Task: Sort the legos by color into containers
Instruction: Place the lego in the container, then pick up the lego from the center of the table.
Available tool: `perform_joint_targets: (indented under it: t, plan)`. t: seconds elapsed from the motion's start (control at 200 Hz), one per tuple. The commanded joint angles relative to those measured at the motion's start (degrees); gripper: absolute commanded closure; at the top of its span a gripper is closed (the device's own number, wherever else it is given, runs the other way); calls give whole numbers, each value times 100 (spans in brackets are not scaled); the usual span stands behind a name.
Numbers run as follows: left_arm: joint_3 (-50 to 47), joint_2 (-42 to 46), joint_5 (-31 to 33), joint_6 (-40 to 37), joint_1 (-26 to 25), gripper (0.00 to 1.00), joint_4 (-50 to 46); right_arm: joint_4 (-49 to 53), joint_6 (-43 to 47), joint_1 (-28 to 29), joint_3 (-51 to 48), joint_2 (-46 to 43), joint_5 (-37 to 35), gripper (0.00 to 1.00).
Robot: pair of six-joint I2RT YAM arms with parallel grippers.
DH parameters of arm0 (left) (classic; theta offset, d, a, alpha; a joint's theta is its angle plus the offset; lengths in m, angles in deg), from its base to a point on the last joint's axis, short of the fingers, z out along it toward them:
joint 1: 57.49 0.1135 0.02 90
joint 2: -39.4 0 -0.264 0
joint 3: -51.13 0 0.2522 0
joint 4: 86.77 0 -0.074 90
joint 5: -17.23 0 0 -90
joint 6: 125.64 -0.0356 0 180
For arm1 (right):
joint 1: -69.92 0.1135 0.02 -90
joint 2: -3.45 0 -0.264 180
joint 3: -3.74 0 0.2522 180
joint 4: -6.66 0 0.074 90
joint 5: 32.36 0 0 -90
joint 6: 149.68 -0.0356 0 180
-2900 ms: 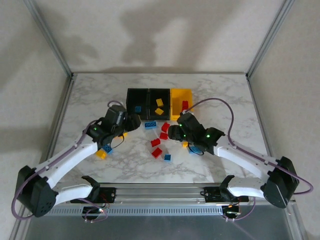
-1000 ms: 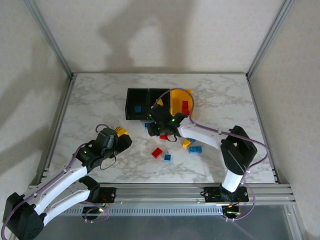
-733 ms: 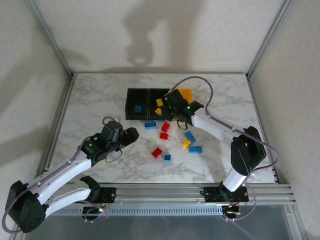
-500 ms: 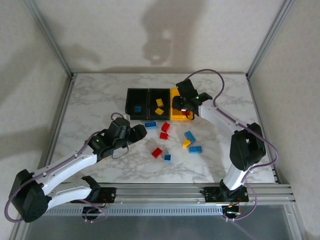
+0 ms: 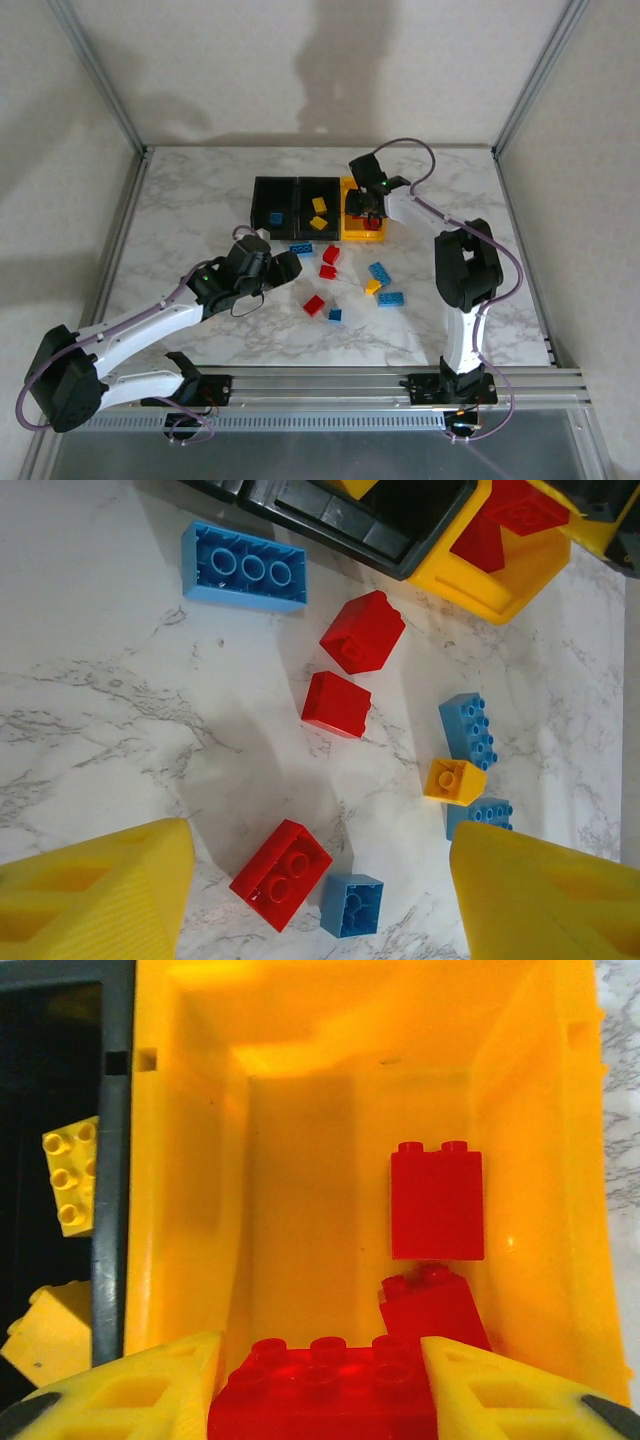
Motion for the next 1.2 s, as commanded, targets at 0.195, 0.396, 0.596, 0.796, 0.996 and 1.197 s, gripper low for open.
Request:
perform_joint_targets:
  t: [0.195,0.396,0.596,0.796,0.996,1.197]
  plan:
    - [135,16,122,-101,-51,32,-21,-142,-105,-43,61,237,154,53]
    - [117,12,140,-101,-53,32,-25,-212,-158,-48,-64,175,174,44]
    - [121,16,138,-84,-51,32,-31,-215,-167,-48,-12,116,156,39]
    - [121,178,298,-66,-51,32,-131,-278,-179,-31,-221,-402,117,42]
    - [-27,281,442,-56,-49,32,-269,-257,-181,222,-949,-1539,200,43]
    - [-356,457,211,-198,-51,34,4,-150,-553,825,-1748,-2256,14,42]
